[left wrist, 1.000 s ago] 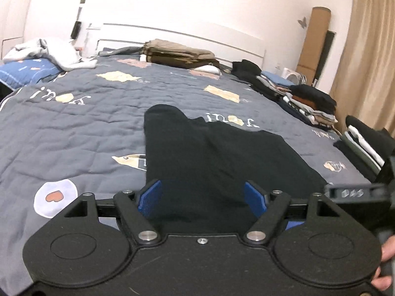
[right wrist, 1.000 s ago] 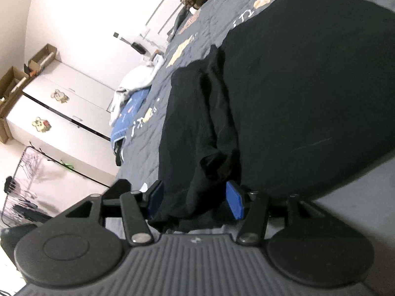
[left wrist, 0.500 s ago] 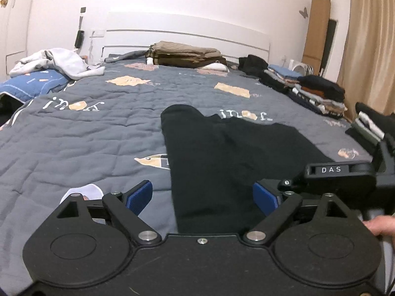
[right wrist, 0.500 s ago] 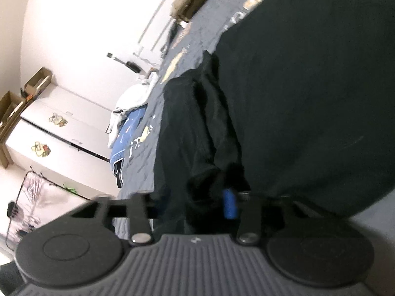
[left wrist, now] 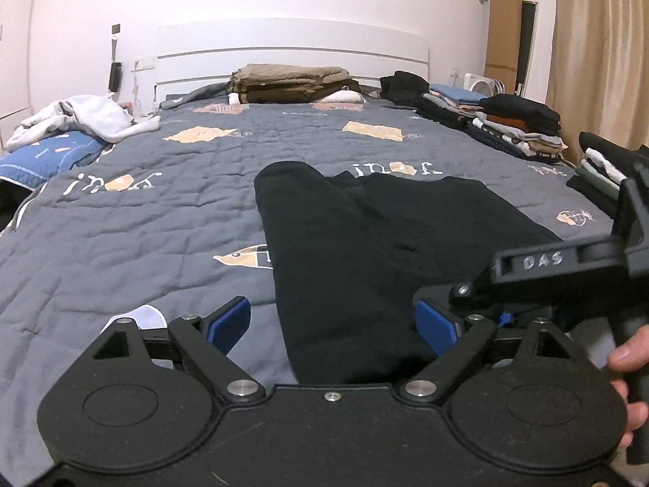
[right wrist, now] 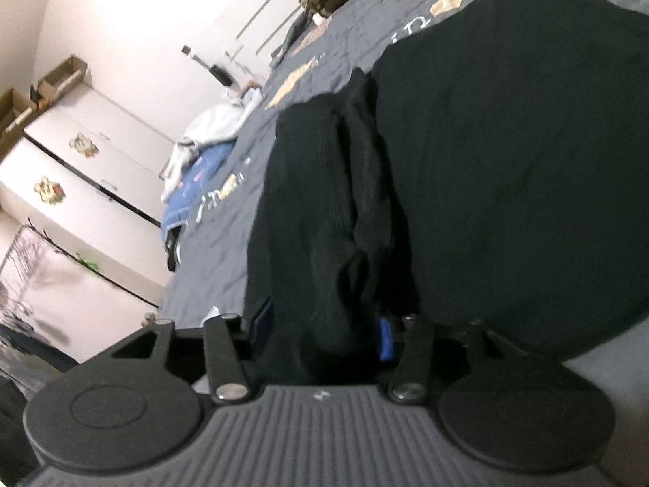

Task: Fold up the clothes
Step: 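Release the folded side with the right tool and withdraw it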

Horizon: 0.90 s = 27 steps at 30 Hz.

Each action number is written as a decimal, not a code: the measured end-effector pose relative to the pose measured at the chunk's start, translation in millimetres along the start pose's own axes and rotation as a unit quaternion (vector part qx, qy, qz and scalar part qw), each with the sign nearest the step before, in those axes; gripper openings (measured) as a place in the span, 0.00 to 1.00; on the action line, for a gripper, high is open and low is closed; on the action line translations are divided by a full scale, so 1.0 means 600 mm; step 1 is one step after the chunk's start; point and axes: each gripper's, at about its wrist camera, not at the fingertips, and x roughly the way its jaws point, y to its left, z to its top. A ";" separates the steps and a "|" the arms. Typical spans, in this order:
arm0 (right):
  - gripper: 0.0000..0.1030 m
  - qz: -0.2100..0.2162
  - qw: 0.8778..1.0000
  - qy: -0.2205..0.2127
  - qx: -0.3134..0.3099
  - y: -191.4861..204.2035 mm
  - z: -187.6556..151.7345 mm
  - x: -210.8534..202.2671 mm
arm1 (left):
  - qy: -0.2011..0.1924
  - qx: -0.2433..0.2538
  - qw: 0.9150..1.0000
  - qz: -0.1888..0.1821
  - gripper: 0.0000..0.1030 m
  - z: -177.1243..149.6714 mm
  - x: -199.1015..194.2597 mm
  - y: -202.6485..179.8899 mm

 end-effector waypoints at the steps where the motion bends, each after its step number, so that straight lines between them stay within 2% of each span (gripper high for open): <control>1: 0.51 0.001 1.000 -0.002 0.002 -0.001 -0.003 0.002 | 0.000 -0.001 1.000 0.001 0.86 0.001 0.001 0.001; 4: 0.50 0.014 1.000 -0.018 0.007 -0.005 -0.010 0.004 | 0.002 -0.004 1.000 0.001 0.85 0.001 0.002 0.004; 5: 0.35 0.012 1.000 -0.017 0.013 -0.007 -0.010 0.005 | 0.003 -0.003 1.000 0.001 0.86 0.001 0.003 0.004; 6: 0.08 0.011 1.000 -0.016 0.019 -0.009 -0.010 0.005 | 0.003 -0.003 1.000 0.000 0.86 0.001 0.002 0.005; 10: 0.07 0.028 0.998 -0.034 0.046 -0.016 0.000 -0.011 | 0.002 0.023 1.000 -0.008 0.86 0.002 0.000 -0.003; 14: 0.07 0.032 0.996 -0.063 0.045 -0.011 0.017 -0.037 | 0.001 0.086 0.996 -0.007 0.86 -0.006 0.004 -0.033; 16: 0.07 0.022 0.997 -0.069 0.036 -0.010 0.024 -0.047 | -0.001 0.130 0.992 -0.003 0.86 -0.013 0.012 -0.056; 17: 0.07 0.017 0.997 -0.072 0.035 -0.012 0.027 -0.051 | -0.002 0.154 0.988 0.000 0.86 -0.017 0.016 -0.068; 19: 0.07 0.005 0.996 -0.078 0.043 -0.021 0.034 -0.059 | -0.007 0.228 0.973 0.013 0.85 -0.029 0.030 -0.100; 22: 0.07 -0.013 0.994 -0.095 0.048 -0.035 0.043 -0.076 | -0.015 0.330 0.943 0.045 0.76 -0.049 0.055 -0.142; 24: 0.07 -0.023 0.993 -0.105 0.052 -0.045 0.049 -0.088 | -0.001 0.346 0.937 0.051 0.62 -0.058 0.069 -0.148; 27: 0.07 -0.036 0.990 -0.122 0.067 -0.066 0.055 -0.111 | 0.020 0.370 0.927 0.060 0.60 -0.071 0.089 -0.157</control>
